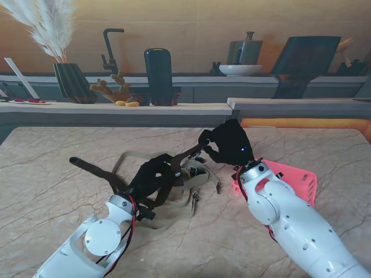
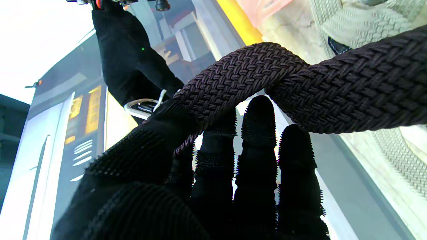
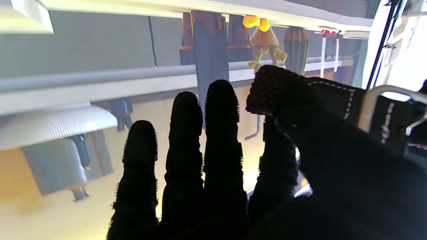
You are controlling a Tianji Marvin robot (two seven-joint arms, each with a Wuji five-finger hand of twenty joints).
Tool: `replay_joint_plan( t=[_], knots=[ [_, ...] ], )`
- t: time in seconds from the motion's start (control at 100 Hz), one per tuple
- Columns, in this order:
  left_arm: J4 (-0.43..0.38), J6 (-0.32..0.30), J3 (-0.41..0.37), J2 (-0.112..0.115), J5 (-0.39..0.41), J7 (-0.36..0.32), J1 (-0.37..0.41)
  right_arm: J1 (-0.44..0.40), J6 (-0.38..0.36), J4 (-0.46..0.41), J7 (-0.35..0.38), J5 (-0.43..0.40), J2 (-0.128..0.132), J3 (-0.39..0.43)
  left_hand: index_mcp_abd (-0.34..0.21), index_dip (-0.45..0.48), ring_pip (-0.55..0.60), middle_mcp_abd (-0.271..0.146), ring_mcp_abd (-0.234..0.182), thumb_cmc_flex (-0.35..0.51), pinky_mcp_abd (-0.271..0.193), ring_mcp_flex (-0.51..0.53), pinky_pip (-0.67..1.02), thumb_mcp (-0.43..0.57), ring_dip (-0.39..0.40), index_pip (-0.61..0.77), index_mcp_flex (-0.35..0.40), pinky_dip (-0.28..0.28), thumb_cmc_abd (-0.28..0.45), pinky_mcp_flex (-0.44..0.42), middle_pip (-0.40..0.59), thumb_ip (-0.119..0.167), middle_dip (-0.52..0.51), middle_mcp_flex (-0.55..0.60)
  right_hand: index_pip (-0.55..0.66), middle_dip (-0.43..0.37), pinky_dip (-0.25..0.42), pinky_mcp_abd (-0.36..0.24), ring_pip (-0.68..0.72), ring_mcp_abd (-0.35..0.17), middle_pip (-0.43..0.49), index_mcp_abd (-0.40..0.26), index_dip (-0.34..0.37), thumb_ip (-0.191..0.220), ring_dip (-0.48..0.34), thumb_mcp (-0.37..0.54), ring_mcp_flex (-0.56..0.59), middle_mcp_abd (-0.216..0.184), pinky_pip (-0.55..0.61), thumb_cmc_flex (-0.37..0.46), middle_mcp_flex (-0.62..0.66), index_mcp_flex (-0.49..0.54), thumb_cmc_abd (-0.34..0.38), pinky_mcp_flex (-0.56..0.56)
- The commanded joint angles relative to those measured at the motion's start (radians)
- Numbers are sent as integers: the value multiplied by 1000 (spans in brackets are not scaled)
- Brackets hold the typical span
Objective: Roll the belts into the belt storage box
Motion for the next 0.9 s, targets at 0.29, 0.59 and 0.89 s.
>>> replay_joint_plan(
  t=[0.29, 0.59, 0.89],
  knots=[
    [-3, 59, 25, -40, 34, 97, 0, 31, 51, 61, 6, 80, -56, -75, 98, -193, 47, -81, -65, -50, -48, 3, 59, 86, 13, -343, -147, -7, 24, -3, 53, -15, -48, -6, 120, -7, -20, 32, 34, 15, 5, 14, 28, 35, 27, 80, 22, 25, 14, 14, 34, 122, 29, -6],
    [-18, 112, 23, -51, 43, 142, 4, 34, 65, 74, -5, 113, -69, -97, 117, -180, 57, -78, -58, -52, -39, 1, 71, 84, 10, -299, -111, -13, 27, -8, 64, -14, -64, -10, 123, -5, -17, 41, 46, 20, 19, 29, 21, 48, 37, 102, 23, 30, 11, 5, 36, 130, 21, -7],
    [-27, 186, 21, -56, 54, 160, 2, 0, 73, 38, -31, 95, -67, -68, 186, -223, 84, -68, -40, -60, -16, 17, 106, 105, -3, -351, -119, -24, 0, -4, 69, -16, -117, 5, 125, -4, -15, 43, 48, 24, 24, 25, 25, 46, 40, 95, 13, 31, 8, 11, 27, 124, 27, -15]
  ],
)
